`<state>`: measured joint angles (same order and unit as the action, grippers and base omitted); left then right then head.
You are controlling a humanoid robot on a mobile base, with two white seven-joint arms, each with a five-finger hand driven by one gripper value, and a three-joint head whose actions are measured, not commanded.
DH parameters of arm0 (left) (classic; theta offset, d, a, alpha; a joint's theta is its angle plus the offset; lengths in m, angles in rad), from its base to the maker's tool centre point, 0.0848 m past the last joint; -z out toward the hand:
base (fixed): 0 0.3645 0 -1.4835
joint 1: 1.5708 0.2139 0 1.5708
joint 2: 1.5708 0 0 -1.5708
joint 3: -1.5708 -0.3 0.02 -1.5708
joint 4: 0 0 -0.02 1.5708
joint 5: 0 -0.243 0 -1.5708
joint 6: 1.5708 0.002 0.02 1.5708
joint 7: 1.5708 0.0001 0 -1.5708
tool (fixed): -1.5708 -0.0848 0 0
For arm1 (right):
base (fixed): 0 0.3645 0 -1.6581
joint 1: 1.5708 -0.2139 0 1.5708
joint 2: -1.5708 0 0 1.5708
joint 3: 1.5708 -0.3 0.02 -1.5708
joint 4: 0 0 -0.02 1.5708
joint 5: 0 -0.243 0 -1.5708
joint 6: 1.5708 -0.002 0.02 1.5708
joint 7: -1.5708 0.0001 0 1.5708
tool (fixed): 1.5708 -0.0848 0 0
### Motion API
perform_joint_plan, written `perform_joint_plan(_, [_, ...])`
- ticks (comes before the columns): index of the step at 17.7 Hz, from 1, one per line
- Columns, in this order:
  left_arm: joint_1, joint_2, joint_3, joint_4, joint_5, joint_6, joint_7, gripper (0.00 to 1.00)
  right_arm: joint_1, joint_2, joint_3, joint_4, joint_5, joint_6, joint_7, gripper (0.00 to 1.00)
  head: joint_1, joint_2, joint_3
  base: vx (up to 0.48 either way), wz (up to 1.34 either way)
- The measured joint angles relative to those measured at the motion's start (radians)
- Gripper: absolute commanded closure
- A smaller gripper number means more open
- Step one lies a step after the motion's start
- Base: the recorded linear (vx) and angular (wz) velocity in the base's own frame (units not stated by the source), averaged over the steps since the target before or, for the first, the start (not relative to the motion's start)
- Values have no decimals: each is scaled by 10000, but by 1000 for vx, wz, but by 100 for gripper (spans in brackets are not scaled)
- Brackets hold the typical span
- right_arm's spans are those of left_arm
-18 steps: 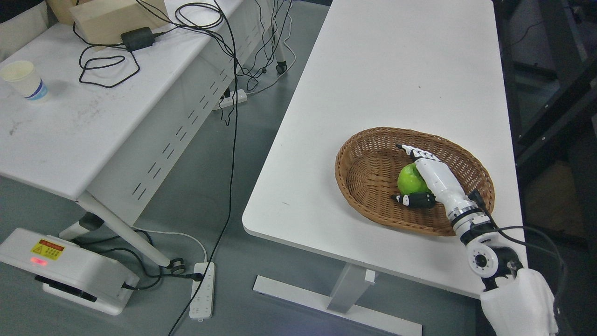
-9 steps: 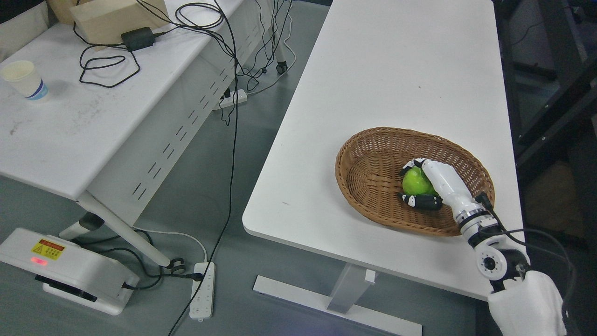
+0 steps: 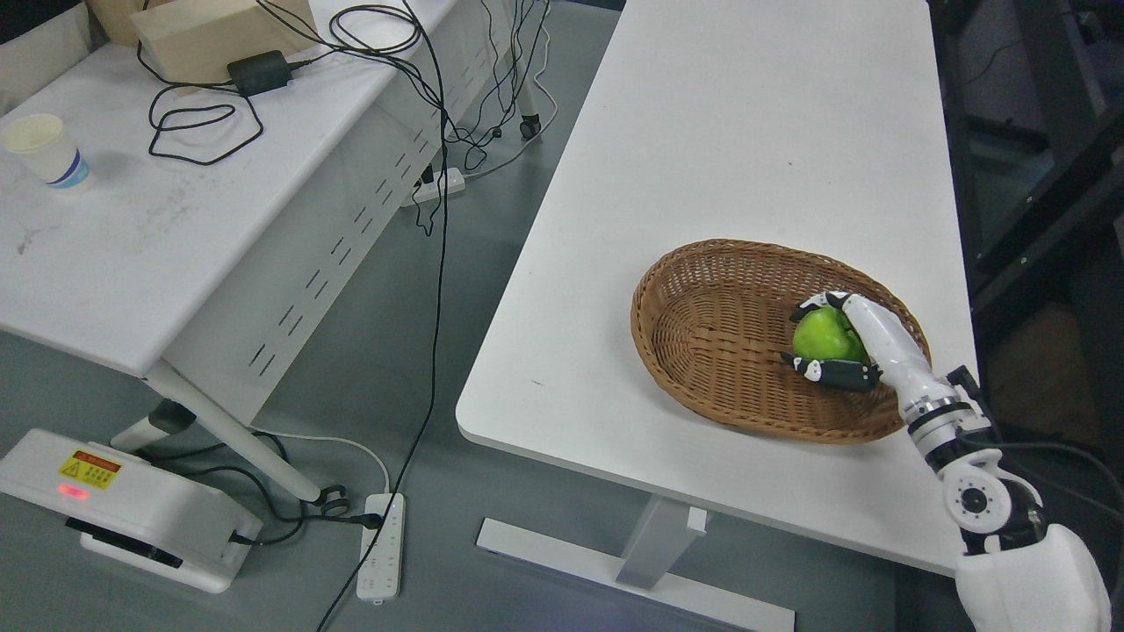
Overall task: Place green apple on left shelf middle layer
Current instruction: 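Lift the green apple out of the basket with the right hand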
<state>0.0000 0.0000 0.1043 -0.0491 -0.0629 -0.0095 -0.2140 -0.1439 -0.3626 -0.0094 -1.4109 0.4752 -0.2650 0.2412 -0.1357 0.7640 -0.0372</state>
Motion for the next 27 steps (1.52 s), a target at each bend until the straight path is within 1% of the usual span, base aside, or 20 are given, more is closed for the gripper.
perform_joint_plan(3, [0, 0, 0, 0, 0, 0, 0, 0, 121, -6, -661, -142, -1917, 344, 250, 100, 0, 0, 0, 0, 0])
perform_joint_plan(7, [0, 0, 0, 0, 0, 1, 0, 0, 429, 129, -1387, -465, -3454, 448, 233, 100, 0, 0, 0, 0, 0])
perform_joint_plan(9, [0, 0, 0, 0, 0, 1, 0, 0, 704, 271, -1659, -677, -3844, 137, -94, 100, 0, 0, 0, -1, -12])
perform_joint_plan(11, [0, 0, 0, 0, 0, 2, 0, 0, 924, 408, -1878, -899, -4003, -127, -716, 100, 0, 0, 0, 0, 0])
perform_joint_plan(16, [0, 0, 0, 0, 0, 2, 0, 0, 1609, 696, -2295, -1408, -3943, -301, -2089, 100, 0, 0, 0, -39, -34])
perform_joint_plan(21, [0, 0, 0, 0, 0, 3, 0, 0, 2146, 972, -2487, -1770, -3766, -360, -2406, 100, 0, 0, 0, -114, -57])
perform_joint_plan(27, [1, 0, 0, 0, 0, 3, 0, 0, 2546, 1222, -2273, -2045, -3688, -386, -2431, 100, 0, 0, 0, -139, -17])
